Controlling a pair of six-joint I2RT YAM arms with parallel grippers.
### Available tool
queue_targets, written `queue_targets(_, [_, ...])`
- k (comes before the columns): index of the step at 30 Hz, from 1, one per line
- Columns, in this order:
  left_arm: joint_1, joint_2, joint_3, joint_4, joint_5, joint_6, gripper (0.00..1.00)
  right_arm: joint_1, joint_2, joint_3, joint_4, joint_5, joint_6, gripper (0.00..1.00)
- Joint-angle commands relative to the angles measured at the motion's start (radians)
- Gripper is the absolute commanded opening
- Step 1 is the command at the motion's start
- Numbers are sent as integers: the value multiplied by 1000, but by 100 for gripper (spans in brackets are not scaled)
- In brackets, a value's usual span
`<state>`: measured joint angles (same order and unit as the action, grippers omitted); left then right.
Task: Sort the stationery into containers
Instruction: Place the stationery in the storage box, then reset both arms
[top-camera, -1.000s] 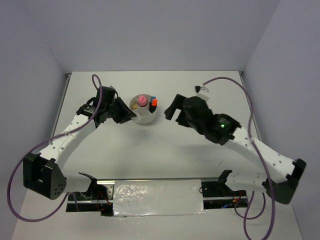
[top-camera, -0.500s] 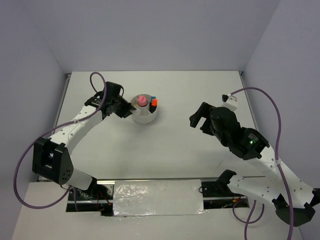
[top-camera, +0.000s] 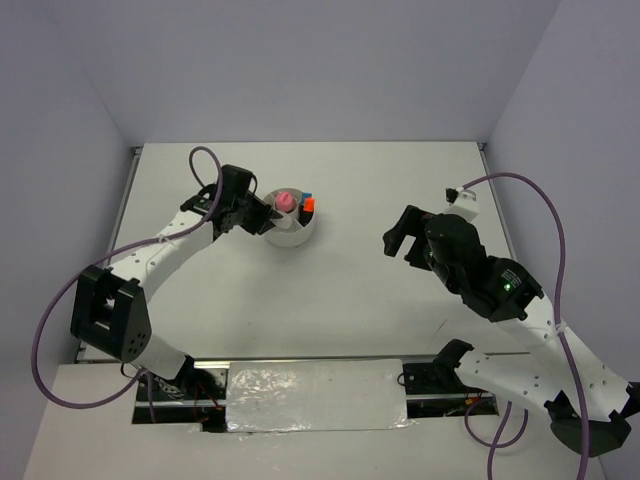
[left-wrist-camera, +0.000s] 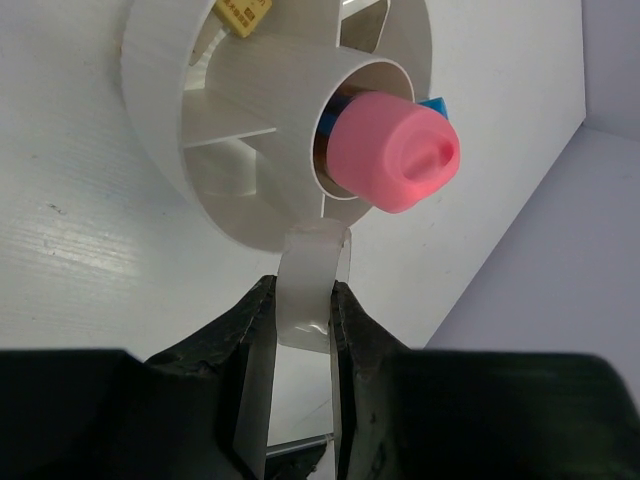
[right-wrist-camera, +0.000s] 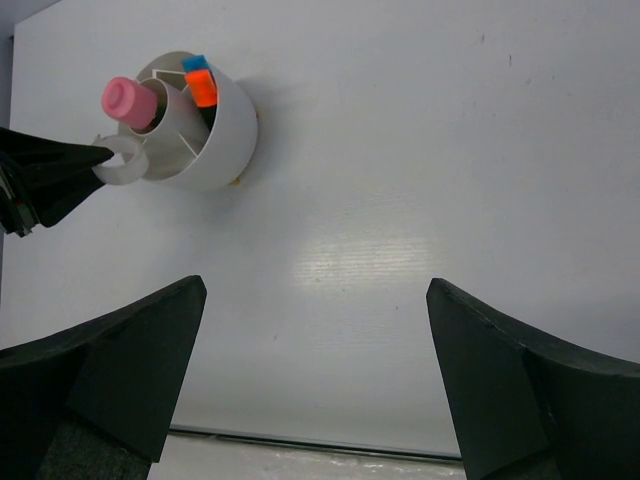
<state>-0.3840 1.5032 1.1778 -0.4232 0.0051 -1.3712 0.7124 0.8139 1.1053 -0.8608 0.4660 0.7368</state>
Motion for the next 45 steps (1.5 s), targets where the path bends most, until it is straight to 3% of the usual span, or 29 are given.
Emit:
queue_targets(1, [-6,15,-6,32,1,-29,14,-8,-12,4,26,7,-33,100])
queue_targets(7, [-9,25,-17,37,-1,-31,15,-17,-9,1,40,-4,-45,100])
queue_targets(15, [-12,40,-46,55,-1,-38,25,-27,-10,2,51,-15,-54,100])
queue_targets(18, [-13,48,-60,64,-27,-42,32,-30,-13,10,45,-13,-57,100])
queue_targets(22, [-16,61,-47,49,-25,-37,54,-30,-25,13,40,-9,-57,100])
queue_targets(25, [-19,60,-37,44,-27,-39,63,-30,-38,11,34,-6,-57,100])
queue_targets(33, [-23,13,19,-3,-40,-13,76,-31,-35,24,32,-3,-71,100])
queue_targets(35, [-27,-9,83,-38,-69,56,78,-36,-32,36,26,14,-89,100])
queue_targets(38, [-33,-20,265,-214,-175,245,86,-37,-35,76,25,20,-157,100])
queue_targets(39, [-36,-24,352,-301,-245,349,97,-40,-38,88,22,25,-180,100])
queue_targets(40, [-39,-31,393,-352,-288,388,99,-39,-41,103,7,23,-226,100])
queue_targets(45, [-42,-173,474,-497,-505,628,99,-39,-7,295,-145,68,-306,100])
